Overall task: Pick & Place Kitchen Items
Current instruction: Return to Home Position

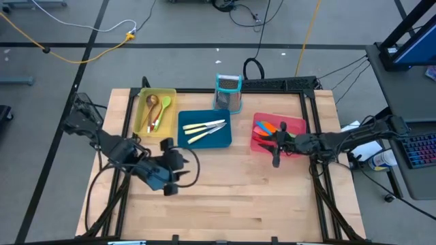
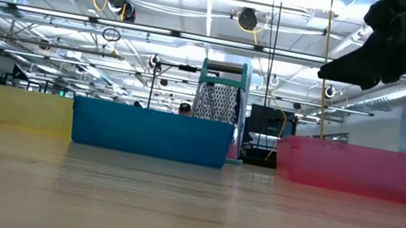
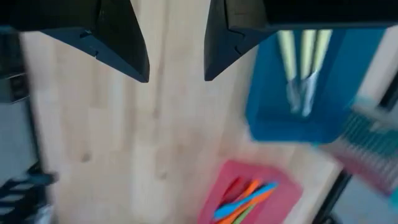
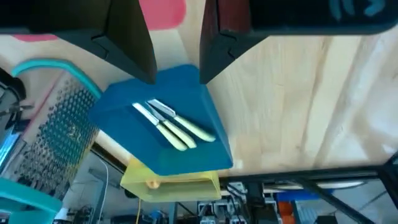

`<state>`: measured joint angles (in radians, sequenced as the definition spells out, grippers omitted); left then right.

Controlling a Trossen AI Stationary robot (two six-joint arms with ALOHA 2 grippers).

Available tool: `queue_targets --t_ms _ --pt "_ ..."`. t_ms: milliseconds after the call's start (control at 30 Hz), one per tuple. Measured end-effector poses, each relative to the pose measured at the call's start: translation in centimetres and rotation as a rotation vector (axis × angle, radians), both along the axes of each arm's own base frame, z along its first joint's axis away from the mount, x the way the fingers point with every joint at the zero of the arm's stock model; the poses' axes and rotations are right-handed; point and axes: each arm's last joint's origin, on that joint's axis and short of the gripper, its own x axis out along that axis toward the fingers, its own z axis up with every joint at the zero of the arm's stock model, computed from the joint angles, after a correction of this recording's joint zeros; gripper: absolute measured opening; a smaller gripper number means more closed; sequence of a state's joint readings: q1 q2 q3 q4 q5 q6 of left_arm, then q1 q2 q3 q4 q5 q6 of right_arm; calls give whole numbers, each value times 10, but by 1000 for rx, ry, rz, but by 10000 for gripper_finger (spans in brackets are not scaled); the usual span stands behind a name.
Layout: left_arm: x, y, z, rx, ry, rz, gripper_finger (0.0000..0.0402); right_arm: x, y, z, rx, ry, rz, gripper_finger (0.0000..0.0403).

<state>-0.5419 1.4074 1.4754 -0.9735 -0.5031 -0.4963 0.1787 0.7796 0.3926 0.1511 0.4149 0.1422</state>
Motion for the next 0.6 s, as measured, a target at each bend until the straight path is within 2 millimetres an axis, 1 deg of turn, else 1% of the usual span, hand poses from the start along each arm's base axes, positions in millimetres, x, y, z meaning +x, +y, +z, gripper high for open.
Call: queue_targets --t_ms 67,167,233,367,433,500,600 --pt "-7 5 0 18 29 45 157 -1 0 -5 -7 9 1 116" --pt "-17 14 3 39 34 135 157 -5 -1 -19 -37 58 9 116" --pt "-26 20 4 60 46 178 157 -7 -1 -25 -26 55 5 116" --pt "-42 31 11 50 37 265 157 -7 -1 -23 -10 -46 26 115" --pt "-47 34 14 36 20 283 157 -5 1 -17 -11 -102 102 114" --pt "-50 36 15 26 -6 281 157 -4 5 -12 -12 -155 221 115" --pt "-50 34 7 5 -45 246 157 -4 11 -7 -10 -201 431 116"
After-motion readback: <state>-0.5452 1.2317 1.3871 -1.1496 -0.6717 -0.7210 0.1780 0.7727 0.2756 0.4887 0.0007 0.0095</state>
